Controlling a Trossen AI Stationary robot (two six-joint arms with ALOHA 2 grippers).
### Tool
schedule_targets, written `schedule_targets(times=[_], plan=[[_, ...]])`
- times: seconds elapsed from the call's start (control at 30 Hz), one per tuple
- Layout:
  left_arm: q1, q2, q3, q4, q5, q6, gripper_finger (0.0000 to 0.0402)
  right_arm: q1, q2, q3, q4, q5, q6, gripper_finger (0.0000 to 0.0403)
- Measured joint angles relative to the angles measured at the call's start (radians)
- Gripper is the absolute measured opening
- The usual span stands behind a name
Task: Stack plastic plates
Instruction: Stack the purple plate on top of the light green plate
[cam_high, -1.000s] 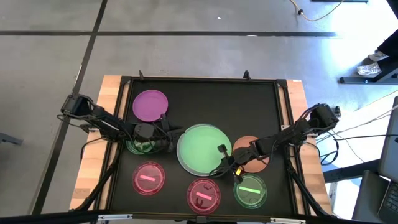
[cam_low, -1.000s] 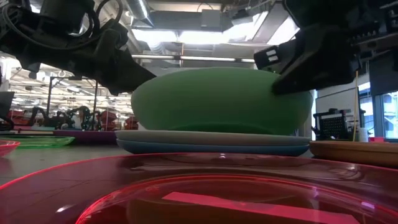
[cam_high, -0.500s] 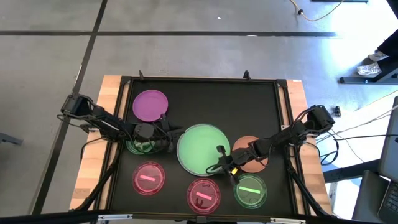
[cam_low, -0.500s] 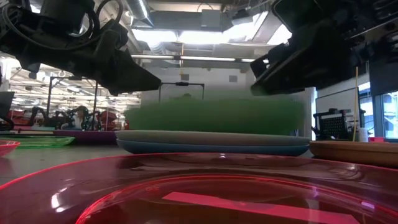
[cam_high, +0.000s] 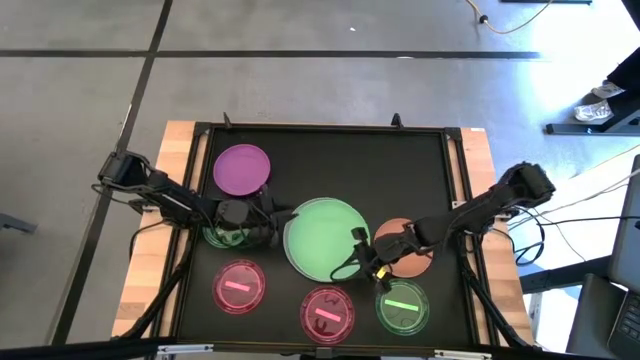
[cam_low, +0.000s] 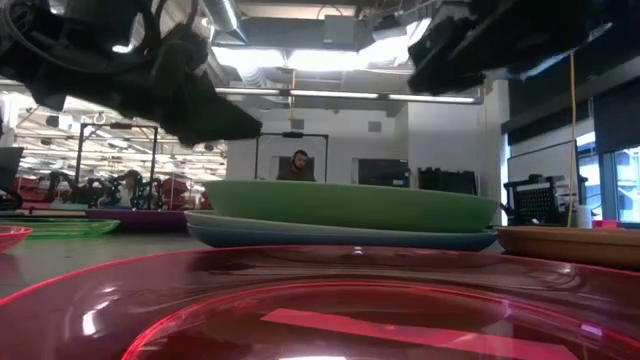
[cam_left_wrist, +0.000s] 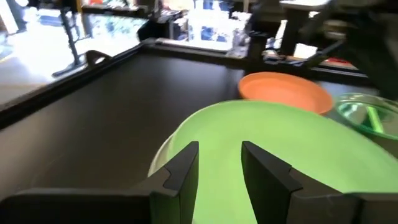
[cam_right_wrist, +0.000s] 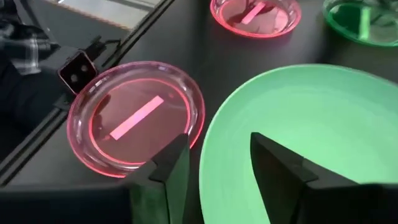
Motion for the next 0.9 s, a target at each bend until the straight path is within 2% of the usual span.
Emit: schedule_targets(times=[0.07, 0.13, 0.3, 0.43, 0.53, 0.7, 0.9], plan=[[-0.02, -0.012, 0.036, -0.058, 0.0, 0.027, 0.0114, 0.019, -0.036, -0.007, -0.03, 0.031, 0.0, 0.0158], [-0.035, -0.035, 0.091, -0.204, 0.002, 0.031, 0.0114, 0.048, -0.061, -0.025, -0.052, 0.06, 0.019, 0.0156], [-0.067, -0.092, 0.296, -0.841, -0.013, -0.047, 0.0114, 0.142, -0.092, -0.093, -0.092, 0.139, 0.172, 0.0155], [-0.075, -0.094, 0.456, -1.331, -0.054, -0.14, 0.0114, 0.226, -0.092, -0.131, -0.091, 0.245, 0.267, 0.0154], [-0.054, -0.094, 0.517, -1.596, -0.068, -0.214, 0.0114, 0.27, -0.092, -0.146, -0.083, 0.354, 0.29, 0.0154], [0.003, -0.093, 0.508, -1.78, -0.049, -0.263, 0.0114, 0.3, -0.091, -0.147, -0.068, 0.457, 0.286, 0.0154], [0.115, -0.075, 0.438, -1.765, -0.018, -0.28, 0.0114, 0.297, -0.091, -0.147, -0.071, 0.463, 0.286, 0.0154]])
